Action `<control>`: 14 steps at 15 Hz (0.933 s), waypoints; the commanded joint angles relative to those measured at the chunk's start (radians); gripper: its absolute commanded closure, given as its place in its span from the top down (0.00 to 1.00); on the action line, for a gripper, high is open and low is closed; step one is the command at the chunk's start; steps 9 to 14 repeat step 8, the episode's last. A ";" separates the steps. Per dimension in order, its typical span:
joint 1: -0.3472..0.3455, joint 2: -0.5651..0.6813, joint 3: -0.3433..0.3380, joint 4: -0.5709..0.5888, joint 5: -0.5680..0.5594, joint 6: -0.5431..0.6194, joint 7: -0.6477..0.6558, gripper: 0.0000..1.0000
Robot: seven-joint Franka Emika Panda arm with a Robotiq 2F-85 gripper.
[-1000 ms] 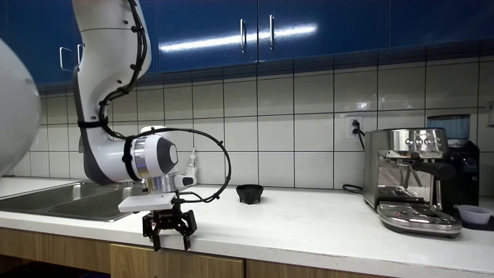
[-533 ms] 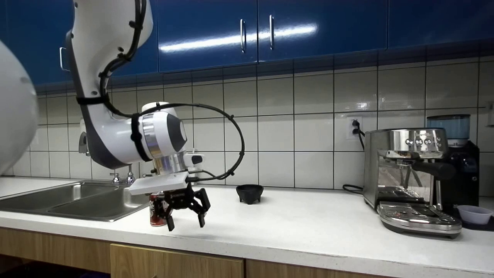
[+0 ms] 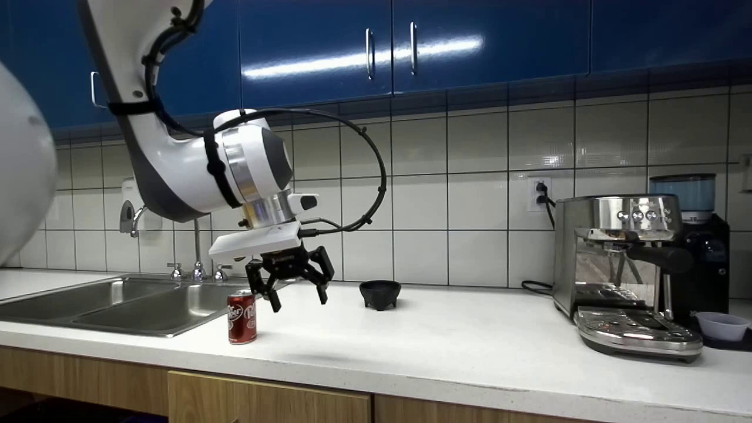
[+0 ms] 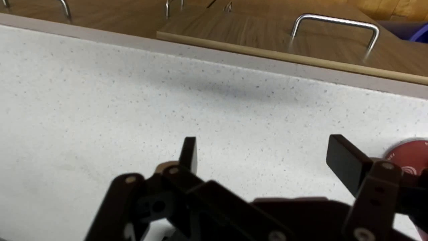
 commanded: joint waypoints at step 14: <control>0.000 -0.033 -0.001 -0.011 0.000 -0.010 0.002 1.00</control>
